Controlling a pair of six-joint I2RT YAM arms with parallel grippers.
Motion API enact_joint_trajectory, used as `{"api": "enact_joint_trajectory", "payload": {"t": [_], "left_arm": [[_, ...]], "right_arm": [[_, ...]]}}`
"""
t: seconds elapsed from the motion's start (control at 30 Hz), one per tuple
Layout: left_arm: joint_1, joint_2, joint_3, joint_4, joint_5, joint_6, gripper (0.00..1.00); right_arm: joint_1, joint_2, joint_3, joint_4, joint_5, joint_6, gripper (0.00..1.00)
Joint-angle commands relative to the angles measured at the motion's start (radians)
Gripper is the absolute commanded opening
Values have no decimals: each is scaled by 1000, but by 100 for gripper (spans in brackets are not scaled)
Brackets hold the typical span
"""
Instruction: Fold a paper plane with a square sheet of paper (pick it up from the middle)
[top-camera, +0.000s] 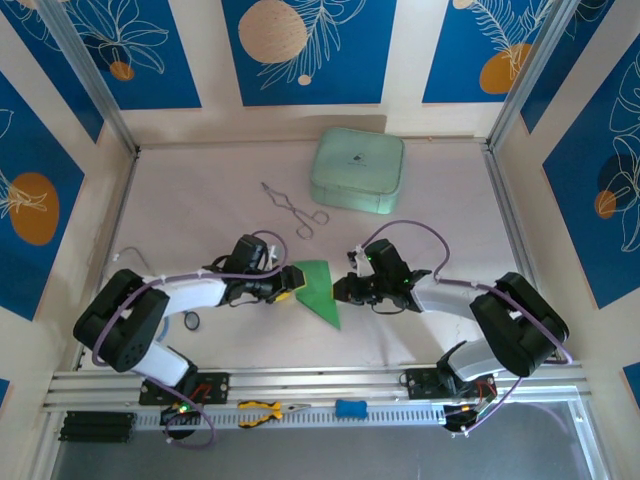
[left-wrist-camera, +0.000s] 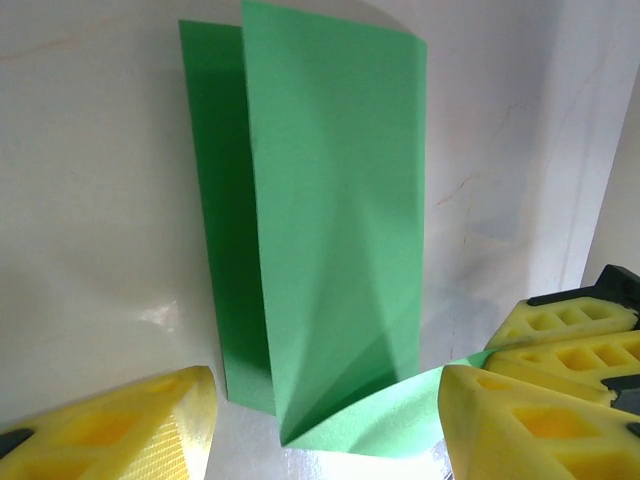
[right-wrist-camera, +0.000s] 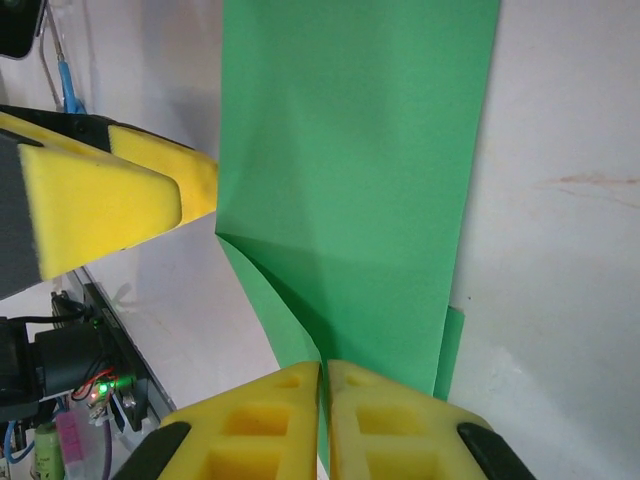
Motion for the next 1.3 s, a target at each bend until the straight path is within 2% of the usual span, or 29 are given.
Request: {"api": "enact_joint_trajectory", "payload": {"t": [0.0, 0.23, 0.63, 0.7, 0.8, 0.9, 1.0, 1.13, 1.27], "left_arm": [[9, 32, 26, 49, 36, -14, 60], [10, 91, 29, 133, 61, -46, 52], [9, 113, 16, 212, 56, -75, 23], [10, 108, 3, 233, 47, -88, 14], [8, 96, -26, 296, 30, -121, 8], [8, 74, -48, 326, 4, -144, 5], [4, 46, -59, 318, -24, -152, 3], [1, 13, -74, 301, -60, -161, 1], [-5, -16, -87, 291, -89, -169, 0]], "right_arm": [[-10, -24, -22, 29, -30, 9, 12], [-22, -30, -30, 36, -42, 10, 12], [-30, -28, -33, 18, -39, 0, 13], [-29, -33, -27, -12, -24, -10, 16], [-29, -55, -12, -76, 13, -35, 25], [-15, -92, 13, -175, 102, -65, 36], [26, -130, 28, -226, 219, -114, 41], [116, -176, 19, -220, 404, -190, 45], [248, -206, -10, -136, 588, -316, 50]]}}
